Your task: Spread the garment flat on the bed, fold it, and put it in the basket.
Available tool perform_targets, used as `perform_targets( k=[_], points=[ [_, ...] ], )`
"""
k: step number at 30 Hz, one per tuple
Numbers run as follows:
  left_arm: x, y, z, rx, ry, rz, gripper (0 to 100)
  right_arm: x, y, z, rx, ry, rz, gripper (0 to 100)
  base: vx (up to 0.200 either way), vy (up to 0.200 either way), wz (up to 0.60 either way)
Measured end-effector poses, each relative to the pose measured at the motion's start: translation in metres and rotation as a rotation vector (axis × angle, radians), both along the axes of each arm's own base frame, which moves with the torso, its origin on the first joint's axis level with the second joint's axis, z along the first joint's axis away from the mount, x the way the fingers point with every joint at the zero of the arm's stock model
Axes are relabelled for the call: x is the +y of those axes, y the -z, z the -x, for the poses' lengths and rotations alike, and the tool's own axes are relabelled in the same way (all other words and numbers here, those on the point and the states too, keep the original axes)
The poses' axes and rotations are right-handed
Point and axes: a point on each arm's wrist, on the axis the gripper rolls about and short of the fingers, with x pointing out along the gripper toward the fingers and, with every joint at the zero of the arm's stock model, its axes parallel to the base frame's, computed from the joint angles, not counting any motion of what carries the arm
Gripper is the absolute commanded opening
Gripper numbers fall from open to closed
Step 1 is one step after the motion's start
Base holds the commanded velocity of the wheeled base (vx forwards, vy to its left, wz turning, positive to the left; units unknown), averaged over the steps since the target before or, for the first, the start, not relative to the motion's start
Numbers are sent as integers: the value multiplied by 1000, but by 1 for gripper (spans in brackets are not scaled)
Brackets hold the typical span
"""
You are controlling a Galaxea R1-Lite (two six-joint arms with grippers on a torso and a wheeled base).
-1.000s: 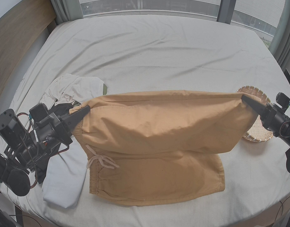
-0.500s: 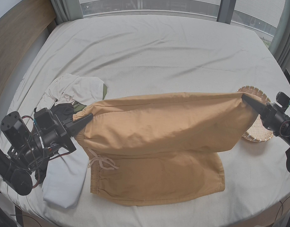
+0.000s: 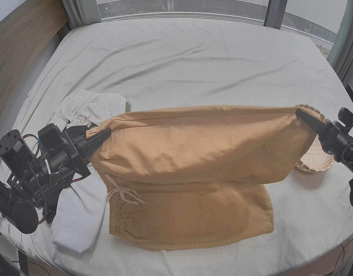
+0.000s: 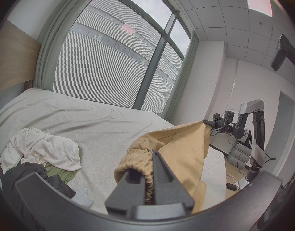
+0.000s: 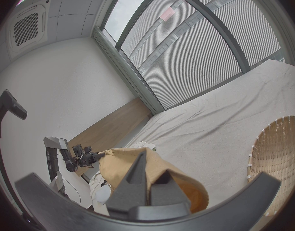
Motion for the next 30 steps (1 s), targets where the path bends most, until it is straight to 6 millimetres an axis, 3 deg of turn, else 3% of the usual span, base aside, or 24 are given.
perform_targets(
  k=[7,21,30],
  points=[
    [4,6,-4,25,-18,-3,0,0,-5,6,-1,-10,-19,0,0,0,0],
    [10,9,-13,121,-49,93,0,-6,9,-11,24,37,9,0,0,0,0],
    [7,3,-43,76,-91,126,0,-4,5,-39,1,43,3,0,0,0,0]
  ],
)
